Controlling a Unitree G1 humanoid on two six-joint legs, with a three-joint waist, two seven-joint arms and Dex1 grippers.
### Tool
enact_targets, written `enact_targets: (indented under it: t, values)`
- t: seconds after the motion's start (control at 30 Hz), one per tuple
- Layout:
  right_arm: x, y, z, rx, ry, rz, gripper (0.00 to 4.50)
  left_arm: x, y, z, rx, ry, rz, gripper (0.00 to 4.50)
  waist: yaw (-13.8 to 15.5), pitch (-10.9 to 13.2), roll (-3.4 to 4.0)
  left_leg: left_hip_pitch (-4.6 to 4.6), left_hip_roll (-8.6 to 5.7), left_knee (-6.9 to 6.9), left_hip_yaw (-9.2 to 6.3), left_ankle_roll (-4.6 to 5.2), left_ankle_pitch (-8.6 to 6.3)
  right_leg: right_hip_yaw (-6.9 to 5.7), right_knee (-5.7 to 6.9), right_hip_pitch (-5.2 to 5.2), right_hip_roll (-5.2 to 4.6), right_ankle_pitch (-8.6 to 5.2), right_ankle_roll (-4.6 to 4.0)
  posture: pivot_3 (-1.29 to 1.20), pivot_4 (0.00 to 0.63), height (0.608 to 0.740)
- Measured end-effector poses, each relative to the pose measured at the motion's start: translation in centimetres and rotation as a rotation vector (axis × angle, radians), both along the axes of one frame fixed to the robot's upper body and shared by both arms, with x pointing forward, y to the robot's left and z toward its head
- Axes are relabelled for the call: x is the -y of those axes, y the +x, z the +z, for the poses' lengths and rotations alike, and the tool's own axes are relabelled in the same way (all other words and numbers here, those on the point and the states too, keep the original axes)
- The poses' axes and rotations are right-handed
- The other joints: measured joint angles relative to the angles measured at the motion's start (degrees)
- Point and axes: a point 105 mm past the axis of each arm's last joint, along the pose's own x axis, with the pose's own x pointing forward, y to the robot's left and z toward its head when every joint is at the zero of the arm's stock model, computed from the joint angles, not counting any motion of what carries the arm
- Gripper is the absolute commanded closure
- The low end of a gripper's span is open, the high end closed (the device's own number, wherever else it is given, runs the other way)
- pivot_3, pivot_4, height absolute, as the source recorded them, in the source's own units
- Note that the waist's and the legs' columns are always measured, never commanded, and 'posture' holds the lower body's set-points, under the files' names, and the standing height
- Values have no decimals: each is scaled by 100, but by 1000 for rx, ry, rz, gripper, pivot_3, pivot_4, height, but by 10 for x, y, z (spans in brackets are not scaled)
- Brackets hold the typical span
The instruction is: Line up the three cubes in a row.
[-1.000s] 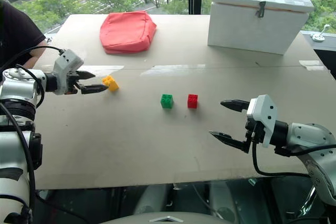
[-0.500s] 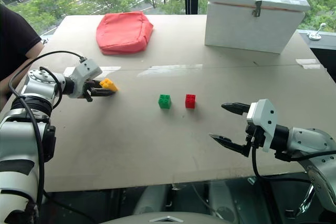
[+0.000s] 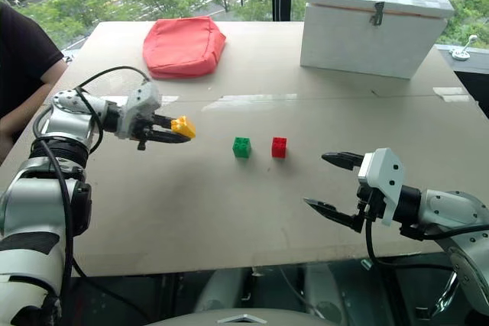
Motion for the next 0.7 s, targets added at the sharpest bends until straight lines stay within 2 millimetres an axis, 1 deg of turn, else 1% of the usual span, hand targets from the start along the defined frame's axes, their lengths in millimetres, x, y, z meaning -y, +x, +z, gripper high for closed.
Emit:
enact_targets:
  t: [0.07, 0.2, 0.5, 0.7]
  values:
    - [1, 2, 1, 3, -5, 4, 0, 7, -1, -5, 8, 34, -55, 3217, -6, 0, 0, 1, 0, 0, 0, 0, 0, 0, 1, 0, 1, 0, 0, 0, 150, 740]
    - [2, 2, 0, -4, -10, 8, 0, 11, -4, -11, 27, 108, -125, 3217, 6, 0, 0, 0, 1, 0, -3, 0, 0, -1, 1, 0, 1, 0, 0, 0, 150, 740]
    - [2, 2, -2, -13, -15, 8, 0, 10, -4, -12, 44, 207, -184, 3217, 8, 0, 0, -1, 0, 2, -2, 0, 0, -1, 1, 0, 1, 0, 1, 0, 150, 740]
    - [2, 2, -1, -10, -14, 9, 0, 8, -5, -15, 37, 221, -187, 3217, 8, 0, 0, -1, 0, 1, -3, 0, 0, -1, 1, 0, 1, 0, 1, 0, 150, 740]
